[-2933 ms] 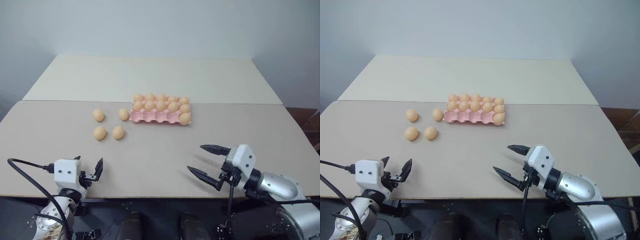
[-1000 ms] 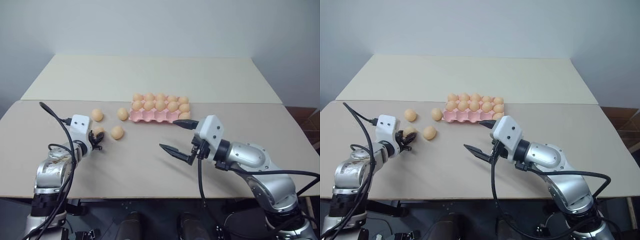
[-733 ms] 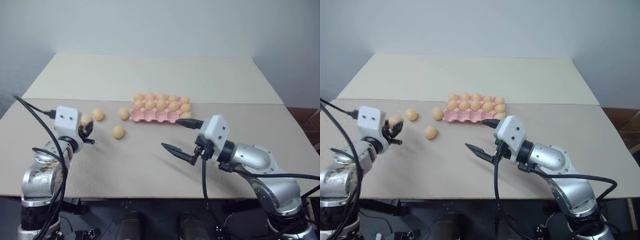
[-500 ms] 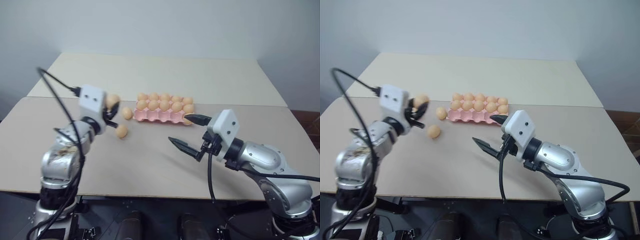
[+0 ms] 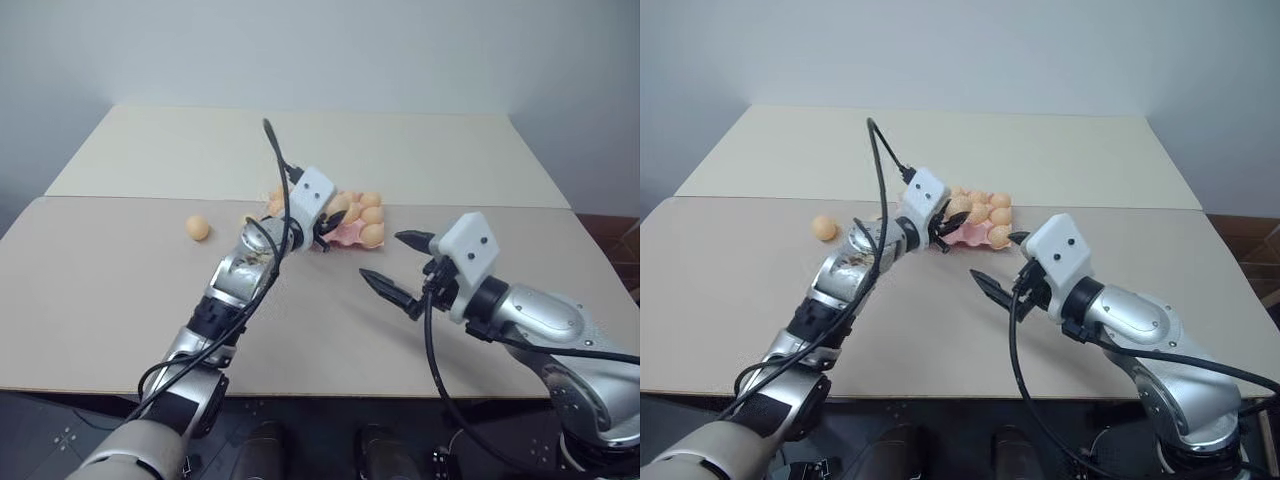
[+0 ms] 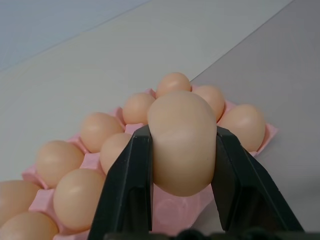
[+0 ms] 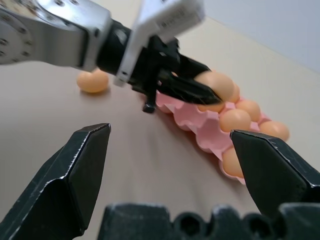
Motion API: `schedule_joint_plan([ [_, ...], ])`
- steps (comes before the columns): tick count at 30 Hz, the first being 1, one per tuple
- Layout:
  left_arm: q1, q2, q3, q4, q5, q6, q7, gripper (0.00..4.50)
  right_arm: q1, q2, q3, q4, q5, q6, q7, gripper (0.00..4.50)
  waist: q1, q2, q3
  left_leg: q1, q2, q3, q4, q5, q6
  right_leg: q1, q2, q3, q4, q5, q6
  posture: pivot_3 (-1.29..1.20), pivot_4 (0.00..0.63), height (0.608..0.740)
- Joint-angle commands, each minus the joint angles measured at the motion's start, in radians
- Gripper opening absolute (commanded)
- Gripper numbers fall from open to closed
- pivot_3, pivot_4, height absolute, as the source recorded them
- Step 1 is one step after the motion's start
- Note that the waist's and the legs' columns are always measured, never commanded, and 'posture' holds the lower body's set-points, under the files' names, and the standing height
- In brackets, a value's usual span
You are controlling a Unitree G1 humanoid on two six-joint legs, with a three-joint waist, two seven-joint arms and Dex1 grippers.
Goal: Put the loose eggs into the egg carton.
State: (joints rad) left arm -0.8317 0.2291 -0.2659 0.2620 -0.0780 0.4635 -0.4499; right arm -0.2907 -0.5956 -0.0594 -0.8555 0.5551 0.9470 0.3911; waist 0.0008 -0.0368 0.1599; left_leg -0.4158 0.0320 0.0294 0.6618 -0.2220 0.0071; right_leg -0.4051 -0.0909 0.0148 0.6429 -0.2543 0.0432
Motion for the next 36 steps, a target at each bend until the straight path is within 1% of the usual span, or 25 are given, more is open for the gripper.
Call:
schedule_joint_plan([
  [1, -0.044, -0.016, -0.014, 0.045, 0.034, -0.030, -0.024, 1.22, -0.013, -0.007, -0.027, -0.029, -0.010, -0.013, -0.024, 4.50, 0.000, 0.000, 0.000, 0.000, 0.000, 0.000, 0.000, 0.000, 0.000, 0.000, 0.000, 0.000, 0.000, 0.000, 0.000, 0.00, 0.150, 0.740],
  [9, -0.099, -0.080, -0.011, 0.194, 0.081, -0.103, -0.030, 1.22, -0.031, -0.006, -0.029, -0.025, -0.005, -0.004, -0.053, 4.50, 0.001, 0.000, 0.000, 0.000, 0.000, 0.000, 0.000, 0.000, 0.000, 0.000, 0.000, 0.000, 0.000, 0.000, 0.000, 0.00, 0.150, 0.740],
  [15, -0.109, -0.096, -0.010, 0.246, 0.118, -0.122, -0.029, 1.22, -0.040, -0.008, -0.030, -0.029, 0.006, 0.007, -0.063, 4.50, 0.000, 0.000, 0.000, 0.000, 0.000, 0.000, 0.000, 0.000, 0.000, 0.000, 0.000, 0.000, 0.000, 0.000, 0.000, 0.00, 0.150, 0.740],
  [21, -0.146, -0.128, -0.012, 0.377, 0.152, -0.198, -0.026, 1.22, -0.049, -0.004, -0.022, -0.027, 0.004, 0.007, -0.075, 4.50, 0.003, 0.000, 0.000, -0.001, 0.000, 0.000, 0.001, 0.000, 0.000, 0.000, 0.000, -0.001, 0.000, 0.000, 0.001, 0.00, 0.150, 0.740],
  [24, -0.162, -0.144, -0.006, 0.410, 0.158, -0.208, -0.032, 1.22, -0.048, -0.005, -0.022, -0.027, 0.006, 0.008, -0.075, 4.50, 0.003, 0.000, 0.000, -0.001, 0.000, 0.000, 0.001, 0.000, 0.000, 0.000, 0.000, -0.001, 0.000, 0.000, 0.001, 0.00, 0.150, 0.740],
  [26, -0.169, -0.151, -0.003, 0.419, 0.161, -0.209, -0.030, 1.93, -0.047, -0.006, -0.023, -0.029, 0.009, 0.011, -0.074, 4.50, 0.003, 0.000, 0.000, -0.001, 0.000, 0.000, 0.001, 0.000, 0.000, 0.000, 0.000, -0.001, 0.000, 0.000, 0.001, 0.00, 0.150, 0.740],
  [27, -0.171, -0.153, -0.003, 0.421, 0.165, -0.211, -0.028, 2.18, -0.046, -0.007, -0.023, -0.030, 0.010, 0.012, -0.074, 4.50, 0.003, 0.000, 0.000, -0.001, 0.000, 0.000, 0.001, 0.000, 0.000, 0.000, 0.000, -0.001, 0.000, 0.000, 0.001, 0.00, 0.150, 0.740],
  [34, -0.163, -0.147, 0.007, 0.366, 0.173, -0.181, -0.017, 4.36, -0.043, -0.012, -0.029, -0.028, 0.014, 0.014, -0.070, 4.50, 0.002, 0.000, 0.000, -0.001, 0.000, 0.000, 0.001, 0.000, 0.000, 0.000, 0.000, -0.001, 0.000, 0.000, 0.001, 0.00, 0.150, 0.740],
  [36, -0.150, -0.140, 0.021, 0.313, 0.171, -0.160, -0.007, 4.36, -0.044, -0.014, -0.029, -0.026, 0.013, 0.012, -0.070, 4.50, 0.002, 0.000, 0.000, -0.001, 0.000, 0.000, 0.001, 0.000, 0.000, 0.000, 0.000, -0.001, 0.000, 0.000, 0.001, 0.00, 0.150, 0.740],
])
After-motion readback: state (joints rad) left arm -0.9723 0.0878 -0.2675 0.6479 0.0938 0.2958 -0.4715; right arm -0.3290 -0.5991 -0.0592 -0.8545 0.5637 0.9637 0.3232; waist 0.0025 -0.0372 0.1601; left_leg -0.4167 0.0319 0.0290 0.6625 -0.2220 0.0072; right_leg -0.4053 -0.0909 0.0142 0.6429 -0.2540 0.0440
